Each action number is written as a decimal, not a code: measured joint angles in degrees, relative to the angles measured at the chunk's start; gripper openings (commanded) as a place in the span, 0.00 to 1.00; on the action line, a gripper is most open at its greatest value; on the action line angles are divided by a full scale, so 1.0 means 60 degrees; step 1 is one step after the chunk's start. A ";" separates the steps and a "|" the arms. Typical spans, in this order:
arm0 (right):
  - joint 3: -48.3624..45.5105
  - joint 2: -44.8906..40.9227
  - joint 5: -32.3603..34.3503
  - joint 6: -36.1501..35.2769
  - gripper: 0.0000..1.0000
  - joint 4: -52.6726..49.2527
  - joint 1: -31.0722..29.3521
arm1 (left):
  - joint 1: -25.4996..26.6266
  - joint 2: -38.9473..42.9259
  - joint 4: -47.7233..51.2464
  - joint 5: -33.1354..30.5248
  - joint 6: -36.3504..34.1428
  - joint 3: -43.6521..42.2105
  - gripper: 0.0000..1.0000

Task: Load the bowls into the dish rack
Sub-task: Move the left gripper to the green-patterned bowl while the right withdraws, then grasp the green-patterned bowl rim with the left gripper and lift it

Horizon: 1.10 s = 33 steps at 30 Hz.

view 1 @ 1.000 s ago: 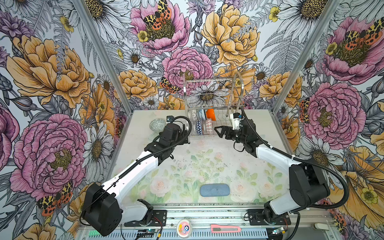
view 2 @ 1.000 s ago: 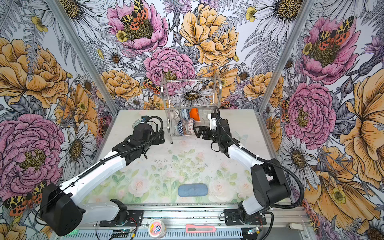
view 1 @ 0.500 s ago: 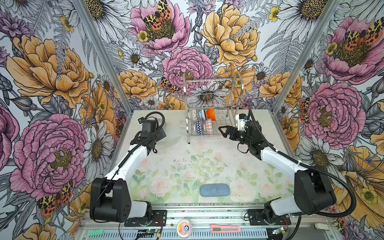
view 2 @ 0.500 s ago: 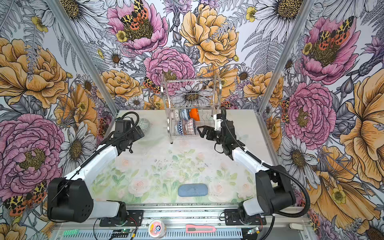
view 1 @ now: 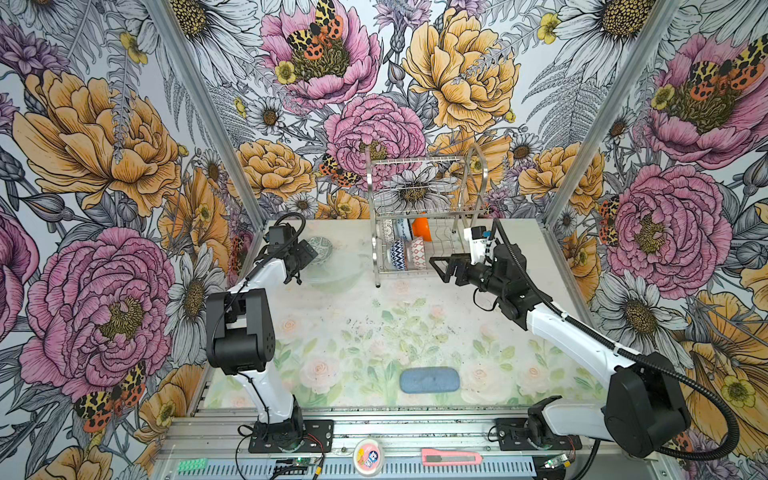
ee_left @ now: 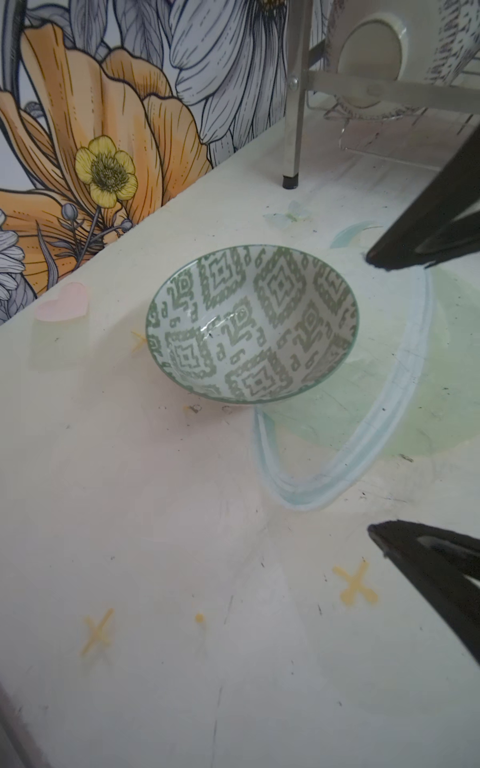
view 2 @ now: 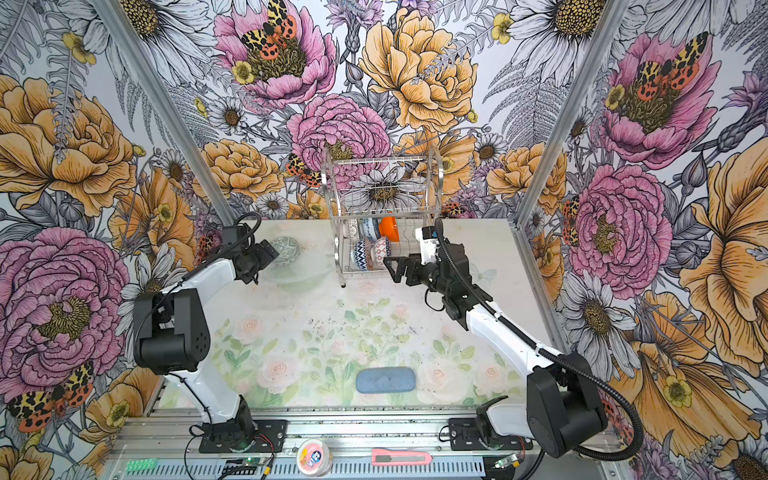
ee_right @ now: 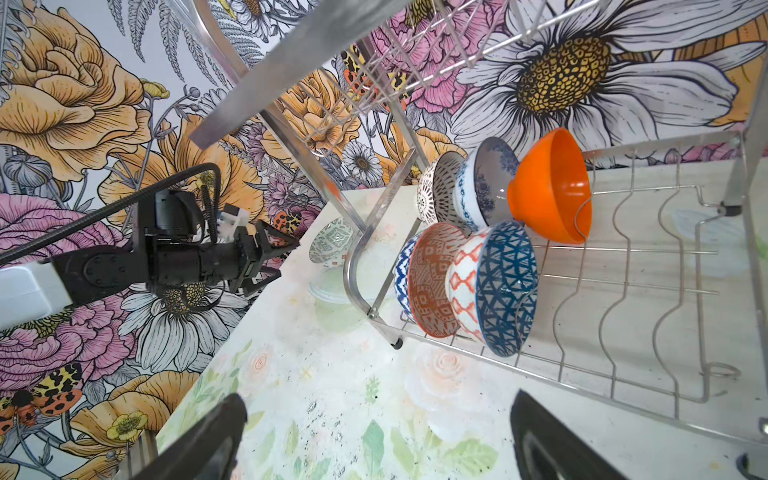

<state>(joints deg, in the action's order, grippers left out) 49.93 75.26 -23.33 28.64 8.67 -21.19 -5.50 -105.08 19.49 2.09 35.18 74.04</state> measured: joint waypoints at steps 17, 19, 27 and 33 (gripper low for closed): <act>-0.0098 0.0011 0.0805 -0.0474 1.00 -0.0040 0.0000 | 0.0004 -0.2422 0.0652 0.0277 -0.0455 0.2109 0.44; -0.0157 0.0011 0.0933 -0.0474 1.00 -0.0047 0.0004 | 0.0004 -0.2422 0.0710 0.0280 -0.0459 0.2109 0.43; -0.0189 -0.0262 0.1290 -0.0477 1.00 -0.0240 0.0044 | 0.0015 -0.2430 0.0794 0.0291 -0.0532 0.2106 0.25; -0.0189 -0.0586 0.1479 -0.0474 0.99 -0.0346 0.0109 | 0.0011 -0.2430 0.0790 0.0313 -0.0641 0.2095 0.11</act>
<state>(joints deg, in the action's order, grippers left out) 48.80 71.75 -14.46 25.80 6.59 -20.53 -5.43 -119.66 24.23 3.97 31.33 86.61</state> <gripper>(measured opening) 0.995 0.152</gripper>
